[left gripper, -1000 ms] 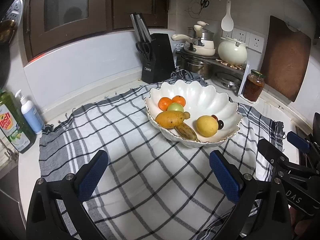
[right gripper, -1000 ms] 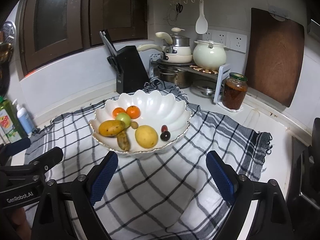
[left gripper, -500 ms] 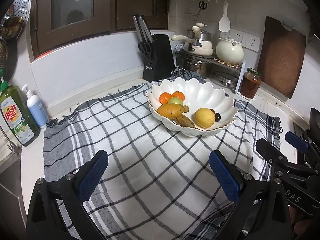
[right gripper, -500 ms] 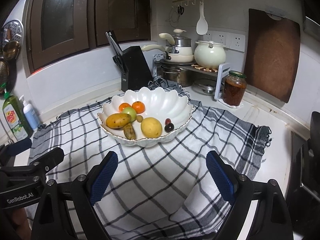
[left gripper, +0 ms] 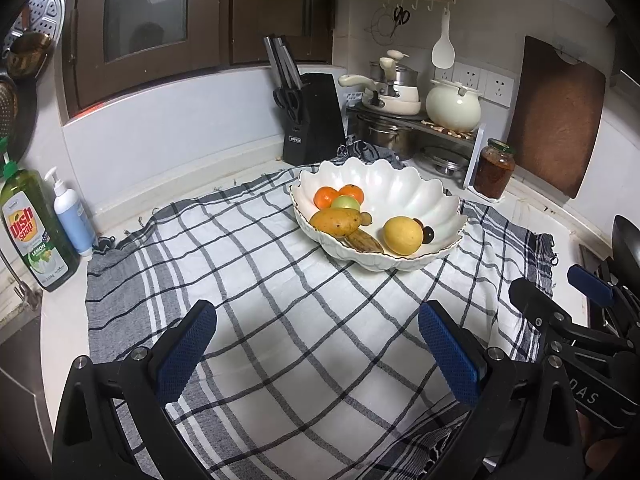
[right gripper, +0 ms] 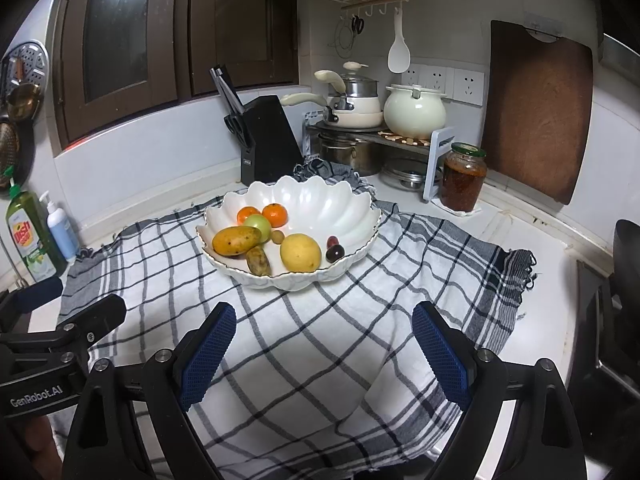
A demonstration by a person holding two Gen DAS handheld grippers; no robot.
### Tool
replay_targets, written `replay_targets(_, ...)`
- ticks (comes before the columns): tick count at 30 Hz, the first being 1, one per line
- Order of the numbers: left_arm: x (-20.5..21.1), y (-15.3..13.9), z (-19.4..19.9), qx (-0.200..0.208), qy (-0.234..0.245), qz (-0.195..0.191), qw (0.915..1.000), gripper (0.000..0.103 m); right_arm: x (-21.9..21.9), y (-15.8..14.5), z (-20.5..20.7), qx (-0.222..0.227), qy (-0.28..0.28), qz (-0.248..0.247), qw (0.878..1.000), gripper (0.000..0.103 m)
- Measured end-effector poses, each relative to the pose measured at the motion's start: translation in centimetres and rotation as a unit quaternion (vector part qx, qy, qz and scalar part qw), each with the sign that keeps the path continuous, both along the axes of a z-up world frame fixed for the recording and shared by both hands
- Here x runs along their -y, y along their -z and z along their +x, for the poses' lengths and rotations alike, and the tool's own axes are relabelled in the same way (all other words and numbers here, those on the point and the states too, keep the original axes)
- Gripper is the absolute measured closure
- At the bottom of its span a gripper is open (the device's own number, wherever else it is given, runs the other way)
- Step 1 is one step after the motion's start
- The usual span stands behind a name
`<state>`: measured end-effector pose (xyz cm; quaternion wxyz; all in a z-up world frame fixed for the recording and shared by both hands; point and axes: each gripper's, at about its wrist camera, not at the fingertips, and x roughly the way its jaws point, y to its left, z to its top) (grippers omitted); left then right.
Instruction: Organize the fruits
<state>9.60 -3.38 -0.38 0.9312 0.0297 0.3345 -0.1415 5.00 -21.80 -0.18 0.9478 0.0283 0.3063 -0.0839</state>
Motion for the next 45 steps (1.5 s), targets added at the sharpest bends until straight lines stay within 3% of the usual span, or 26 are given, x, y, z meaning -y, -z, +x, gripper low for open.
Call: replay_targets(45, 0.38, -0.15, -0.50, 0.007, 0.003, 0.003, 1.0000, 0.001, 0.24, 0.24, -0.18, 0.000, 0.000, 0.000, 1.000, 0.013)
